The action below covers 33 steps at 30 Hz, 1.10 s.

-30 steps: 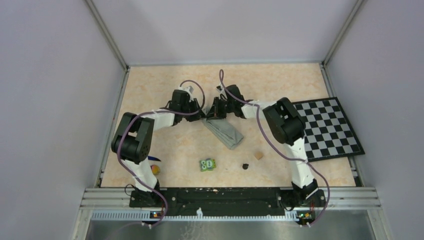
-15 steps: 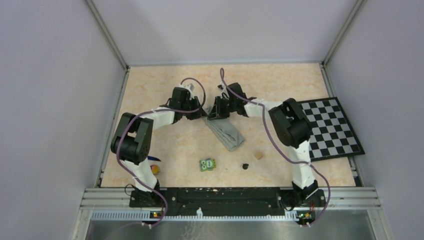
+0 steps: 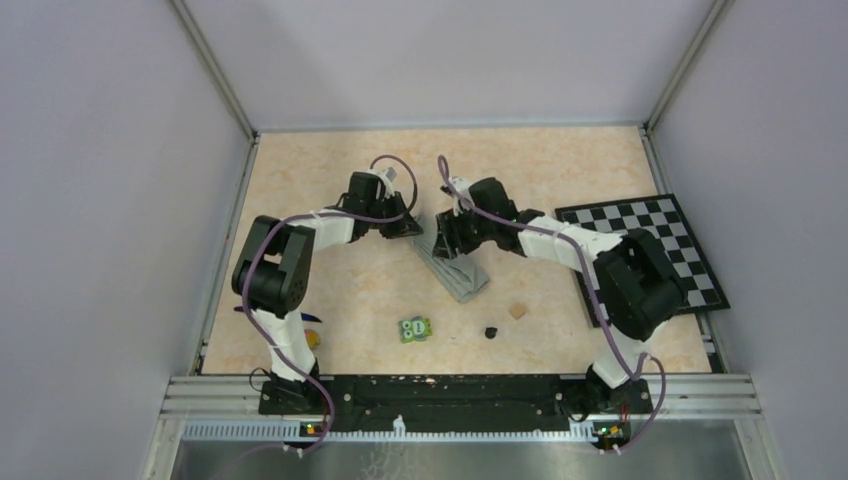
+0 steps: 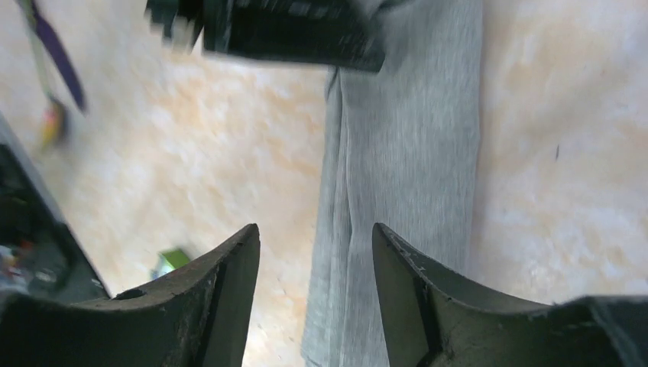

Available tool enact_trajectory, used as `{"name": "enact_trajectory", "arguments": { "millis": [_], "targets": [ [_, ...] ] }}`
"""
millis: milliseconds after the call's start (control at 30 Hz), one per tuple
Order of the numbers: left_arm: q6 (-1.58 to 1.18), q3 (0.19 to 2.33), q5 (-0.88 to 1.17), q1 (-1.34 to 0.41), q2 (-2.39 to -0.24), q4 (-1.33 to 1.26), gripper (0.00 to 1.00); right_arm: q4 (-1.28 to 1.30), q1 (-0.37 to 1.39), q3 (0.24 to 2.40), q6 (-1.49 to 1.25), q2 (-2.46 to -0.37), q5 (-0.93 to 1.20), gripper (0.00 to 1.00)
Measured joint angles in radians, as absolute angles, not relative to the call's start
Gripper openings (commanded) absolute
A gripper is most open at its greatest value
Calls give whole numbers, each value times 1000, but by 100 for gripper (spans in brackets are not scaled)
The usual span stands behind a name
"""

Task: Fold the napkin into a case and place the utensils inside
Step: Smooth out the smaller rectangle-folded napkin at the center of the board.

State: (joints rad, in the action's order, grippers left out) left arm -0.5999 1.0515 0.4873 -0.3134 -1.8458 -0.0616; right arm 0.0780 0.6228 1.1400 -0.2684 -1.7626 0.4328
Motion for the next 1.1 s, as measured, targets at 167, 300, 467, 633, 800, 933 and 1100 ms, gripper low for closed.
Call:
{"name": "enact_trajectory", "arguments": {
  "millis": [167, 300, 467, 633, 800, 933, 1100],
  "targets": [
    [-604, 1069, 506, -307, -1925, -67, 13, 100, 738, 1033, -106, -1694, 231, 56],
    [-603, 1088, 517, -297, -1947, -72, 12, 130, 792, 1026, -16, -1690, 118, 55],
    [-603, 1093, 533, -289, -1958, -80, 20, 160, 812, 1048, 37, -1708, 2, 52],
    [-609, 1092, 555, -290, -1949, -86, 39, 170, 853, 1072, 63, -1768, -64, 36],
    [-618, 1008, 486, -288, -1808, -37, 44, 175, 867, 1075, 65, -1789, -98, 13],
    [-666, 931, 443, -286, -1651, 19, 42, 163, 867, 1075, 44, -1789, -110, 0],
    [-780, 772, 513, -298, -1607, -54, 38, 155, 867, 1075, -1, -1789, -112, 0]
  ]
}}
